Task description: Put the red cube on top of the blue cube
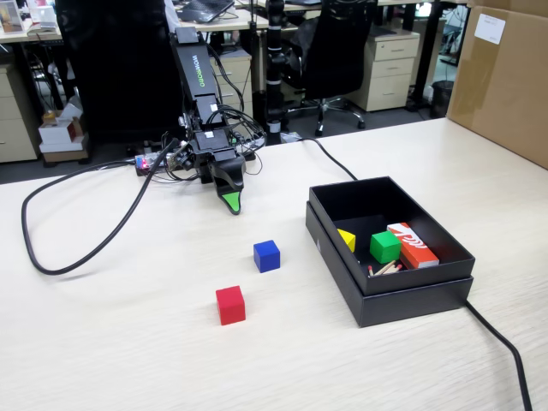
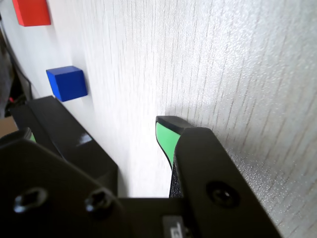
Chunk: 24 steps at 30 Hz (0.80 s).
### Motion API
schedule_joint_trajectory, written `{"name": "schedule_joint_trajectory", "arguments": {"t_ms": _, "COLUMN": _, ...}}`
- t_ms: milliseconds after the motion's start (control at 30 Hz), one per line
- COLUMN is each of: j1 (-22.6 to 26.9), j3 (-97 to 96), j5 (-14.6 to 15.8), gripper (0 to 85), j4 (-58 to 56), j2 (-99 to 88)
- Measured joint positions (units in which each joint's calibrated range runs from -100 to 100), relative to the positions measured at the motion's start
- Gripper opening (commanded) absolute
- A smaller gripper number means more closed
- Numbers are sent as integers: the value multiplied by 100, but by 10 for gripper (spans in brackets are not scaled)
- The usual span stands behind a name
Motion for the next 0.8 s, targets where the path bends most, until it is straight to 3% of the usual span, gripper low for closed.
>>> {"name": "schedule_joint_trajectory", "arguments": {"t_ms": 800, "j1": 171, "j3": 0, "j5": 0, "gripper": 484, "j4": 0, "j2": 0}}
